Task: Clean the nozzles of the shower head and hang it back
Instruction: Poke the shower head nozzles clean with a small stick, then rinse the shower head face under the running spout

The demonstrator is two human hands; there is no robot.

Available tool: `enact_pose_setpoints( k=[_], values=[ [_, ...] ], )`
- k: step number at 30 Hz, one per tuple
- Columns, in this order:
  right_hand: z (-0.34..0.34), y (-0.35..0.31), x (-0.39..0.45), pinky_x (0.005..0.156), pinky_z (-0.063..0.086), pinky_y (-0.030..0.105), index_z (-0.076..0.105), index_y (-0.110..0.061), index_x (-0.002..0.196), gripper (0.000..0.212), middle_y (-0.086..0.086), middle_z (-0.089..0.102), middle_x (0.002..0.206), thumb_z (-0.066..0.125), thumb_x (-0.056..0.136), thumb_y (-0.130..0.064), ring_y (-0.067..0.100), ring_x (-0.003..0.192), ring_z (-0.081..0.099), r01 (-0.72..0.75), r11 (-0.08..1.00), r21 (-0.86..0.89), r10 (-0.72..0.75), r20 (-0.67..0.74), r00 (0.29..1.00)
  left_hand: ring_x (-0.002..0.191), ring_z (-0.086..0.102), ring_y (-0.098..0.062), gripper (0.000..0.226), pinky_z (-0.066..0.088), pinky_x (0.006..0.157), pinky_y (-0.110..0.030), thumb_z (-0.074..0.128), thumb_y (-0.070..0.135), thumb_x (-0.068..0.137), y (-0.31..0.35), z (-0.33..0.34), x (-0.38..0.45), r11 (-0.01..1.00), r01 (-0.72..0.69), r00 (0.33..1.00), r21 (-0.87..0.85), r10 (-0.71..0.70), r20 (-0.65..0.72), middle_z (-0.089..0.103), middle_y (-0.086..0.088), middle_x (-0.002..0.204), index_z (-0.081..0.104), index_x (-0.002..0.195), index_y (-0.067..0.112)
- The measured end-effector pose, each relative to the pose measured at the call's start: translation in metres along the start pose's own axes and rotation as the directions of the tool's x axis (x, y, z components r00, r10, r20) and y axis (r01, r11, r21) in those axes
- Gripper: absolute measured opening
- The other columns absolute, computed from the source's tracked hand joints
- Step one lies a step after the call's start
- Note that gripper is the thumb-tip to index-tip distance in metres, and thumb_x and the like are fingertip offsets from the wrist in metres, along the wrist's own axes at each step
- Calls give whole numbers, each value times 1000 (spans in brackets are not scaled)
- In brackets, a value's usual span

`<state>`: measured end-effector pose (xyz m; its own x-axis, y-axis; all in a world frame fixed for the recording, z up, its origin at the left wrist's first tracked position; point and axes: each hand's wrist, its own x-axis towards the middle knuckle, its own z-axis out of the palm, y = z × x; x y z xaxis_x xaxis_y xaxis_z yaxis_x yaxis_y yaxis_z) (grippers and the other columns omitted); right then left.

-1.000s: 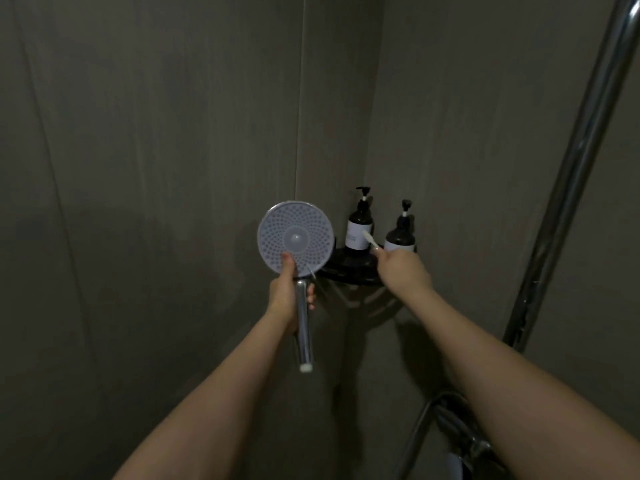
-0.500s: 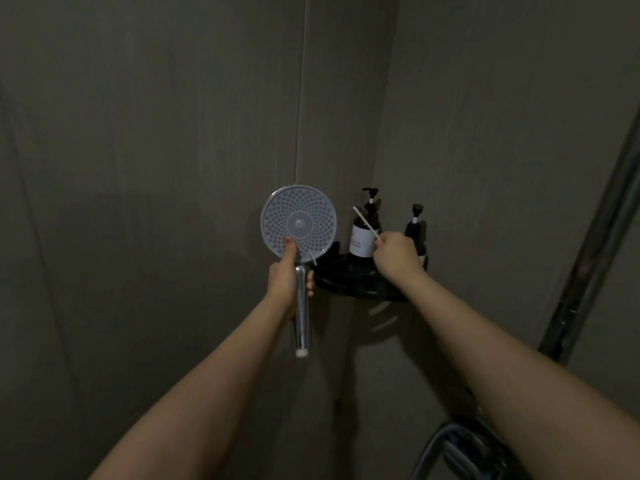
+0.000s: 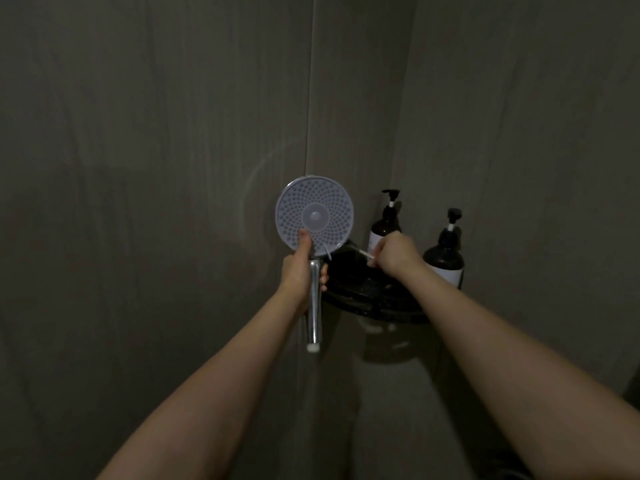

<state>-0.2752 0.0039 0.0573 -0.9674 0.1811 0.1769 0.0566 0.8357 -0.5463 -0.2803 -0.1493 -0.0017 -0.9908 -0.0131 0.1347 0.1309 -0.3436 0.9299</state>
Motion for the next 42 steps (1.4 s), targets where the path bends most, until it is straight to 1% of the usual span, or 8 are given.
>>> enact_pose_setpoints(
  k=[4,10,25,27,29,32,35,42],
  values=[
    [14,-2,12,101,38,29,47,-5,130,56,12,50,132,66,84,-30,25,122,48,-177,964,-198,219,216,951,35,40,-12,60,33,39,-19,34,67,86,-2,-3,5,1000,27,1000,-12,-27,13,47,-2,44,54,68,13],
    [36,10,15,95,42,25,48,-5,126,60,9,53,126,74,77,-28,21,115,52,-282,931,-231,330,202,922,37,41,-12,58,33,41,-19,35,66,87,-3,-9,4,999,34,999,-5,-34,16,48,-2,45,55,71,14],
    [35,17,8,75,41,23,60,-4,106,37,6,48,77,72,79,-26,18,77,49,-155,929,-336,226,183,957,37,42,-13,60,34,40,-19,36,65,87,-7,-9,-1,1000,3,1000,-18,-3,23,49,-3,46,57,75,10],
    [35,17,6,71,41,25,63,-2,86,21,9,52,78,65,85,-23,20,77,50,-65,985,-158,76,69,995,37,42,-12,60,34,40,-19,35,65,87,-7,-8,-2,1000,5,1000,-14,-4,30,49,-3,46,57,75,11],
    [35,12,2,67,41,29,63,-2,77,26,8,56,74,55,92,-22,19,71,52,38,941,335,-14,-74,997,35,41,-12,60,34,39,-19,35,65,87,-7,-6,-5,1000,8,999,-11,-7,32,49,-2,45,57,72,11],
    [22,-5,-12,67,49,27,60,-9,84,36,5,61,77,39,98,-34,16,71,58,25,495,869,26,-44,999,34,41,-12,61,34,38,-19,36,65,86,-11,-3,-11,1000,4,1000,-1,-4,23,49,-3,44,57,69,10],
    [11,-8,-31,81,51,29,58,-10,111,38,1,65,94,40,96,-41,14,86,62,33,354,935,-139,17,990,33,41,-13,62,35,38,-19,36,64,88,-15,0,-22,1000,-7,1000,-5,7,24,49,-3,42,56,66,9],
    [14,20,-91,91,51,34,55,-1,119,33,13,64,116,60,87,-6,25,107,62,154,584,797,-148,-82,986,35,46,-14,54,39,38,-19,43,55,90,-39,8,-80,998,58,994,30,-60,90,52,-6,46,60,79,5]
  ],
)
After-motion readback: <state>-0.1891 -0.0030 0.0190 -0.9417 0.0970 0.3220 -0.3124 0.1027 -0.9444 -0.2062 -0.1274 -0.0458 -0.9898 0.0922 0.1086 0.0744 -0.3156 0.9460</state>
